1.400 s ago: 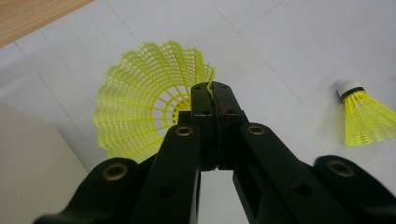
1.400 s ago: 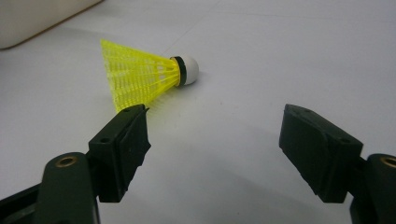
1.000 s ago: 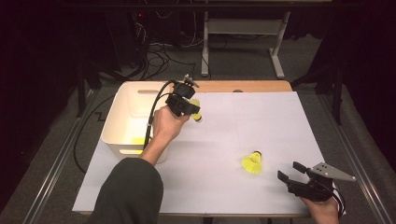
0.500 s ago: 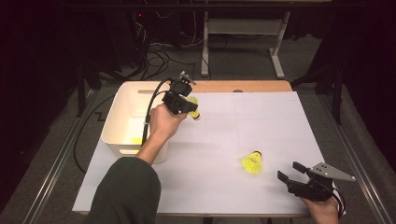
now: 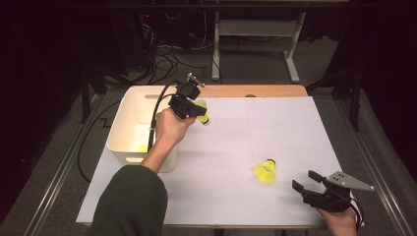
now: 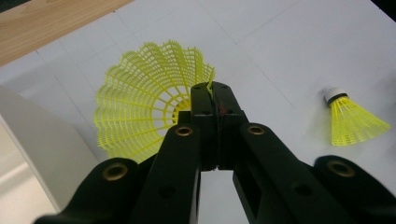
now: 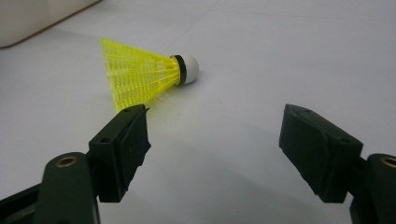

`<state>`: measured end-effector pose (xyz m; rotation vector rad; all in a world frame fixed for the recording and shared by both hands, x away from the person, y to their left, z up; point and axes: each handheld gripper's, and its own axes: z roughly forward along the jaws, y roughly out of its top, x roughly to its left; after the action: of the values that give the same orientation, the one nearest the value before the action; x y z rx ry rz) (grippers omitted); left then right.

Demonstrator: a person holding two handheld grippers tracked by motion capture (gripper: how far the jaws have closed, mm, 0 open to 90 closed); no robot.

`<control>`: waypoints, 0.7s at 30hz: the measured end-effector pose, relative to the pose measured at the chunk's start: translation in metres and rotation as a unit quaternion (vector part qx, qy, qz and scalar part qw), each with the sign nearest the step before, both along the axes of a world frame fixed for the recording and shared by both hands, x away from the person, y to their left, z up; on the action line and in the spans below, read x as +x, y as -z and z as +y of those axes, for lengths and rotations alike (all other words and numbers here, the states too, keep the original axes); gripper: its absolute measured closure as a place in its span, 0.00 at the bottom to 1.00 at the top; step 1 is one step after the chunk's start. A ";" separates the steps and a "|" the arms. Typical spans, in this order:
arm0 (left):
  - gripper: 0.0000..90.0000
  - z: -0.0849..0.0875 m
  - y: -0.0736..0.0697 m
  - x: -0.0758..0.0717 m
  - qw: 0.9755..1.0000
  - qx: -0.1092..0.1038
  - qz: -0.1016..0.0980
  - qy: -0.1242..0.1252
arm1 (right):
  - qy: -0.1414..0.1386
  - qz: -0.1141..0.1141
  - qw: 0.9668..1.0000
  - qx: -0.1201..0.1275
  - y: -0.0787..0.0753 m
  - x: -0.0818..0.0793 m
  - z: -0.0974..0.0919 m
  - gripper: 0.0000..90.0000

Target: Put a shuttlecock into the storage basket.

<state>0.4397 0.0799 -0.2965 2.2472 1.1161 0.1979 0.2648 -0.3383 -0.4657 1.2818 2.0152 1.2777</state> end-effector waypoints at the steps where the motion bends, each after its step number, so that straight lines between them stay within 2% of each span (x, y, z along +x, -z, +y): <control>1: 1.00 0.000 0.000 0.000 1.000 0.000 -0.001 0.000 | 0.000 0.000 1.000 0.000 0.000 0.000 0.000 0.28; 21: 1.00 0.008 -0.005 0.000 1.000 -0.007 -0.004 -0.003 | -0.001 0.000 1.000 0.000 0.000 0.000 0.000 0.28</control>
<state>0.4398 0.0874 -0.2914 2.2281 1.1174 0.2014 0.2650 -0.3384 -0.4659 1.2815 2.0164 1.2783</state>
